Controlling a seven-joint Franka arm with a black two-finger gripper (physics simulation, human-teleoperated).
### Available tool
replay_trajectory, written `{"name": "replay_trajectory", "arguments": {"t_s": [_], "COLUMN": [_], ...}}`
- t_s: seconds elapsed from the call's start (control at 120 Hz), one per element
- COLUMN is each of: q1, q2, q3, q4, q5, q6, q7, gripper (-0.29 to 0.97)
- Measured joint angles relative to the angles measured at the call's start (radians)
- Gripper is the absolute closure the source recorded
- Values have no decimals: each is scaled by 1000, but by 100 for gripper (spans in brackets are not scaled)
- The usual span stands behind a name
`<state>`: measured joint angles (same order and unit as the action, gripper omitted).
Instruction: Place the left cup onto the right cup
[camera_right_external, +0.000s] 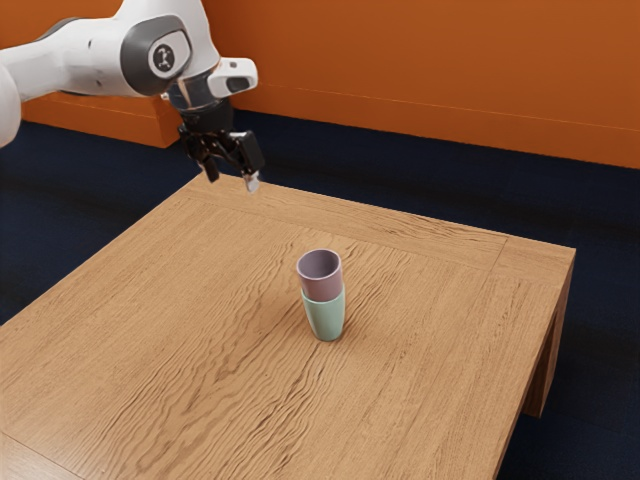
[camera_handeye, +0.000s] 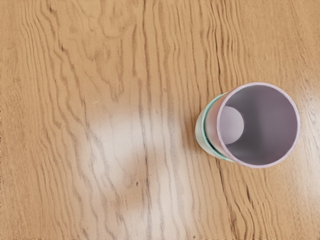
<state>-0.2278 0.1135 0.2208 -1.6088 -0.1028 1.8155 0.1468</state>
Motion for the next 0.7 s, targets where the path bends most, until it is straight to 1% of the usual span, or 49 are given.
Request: {"name": "replay_trajectory", "arguments": {"t_s": [0.283, 0.7], "q1": [-1, 0], "q2": [-49, -58], "q3": [0, 0], "q4": [2, 2], "q5": [25, 26], "q6": [-40, -57], "q7": [26, 48], "gripper": [0, 0]}}
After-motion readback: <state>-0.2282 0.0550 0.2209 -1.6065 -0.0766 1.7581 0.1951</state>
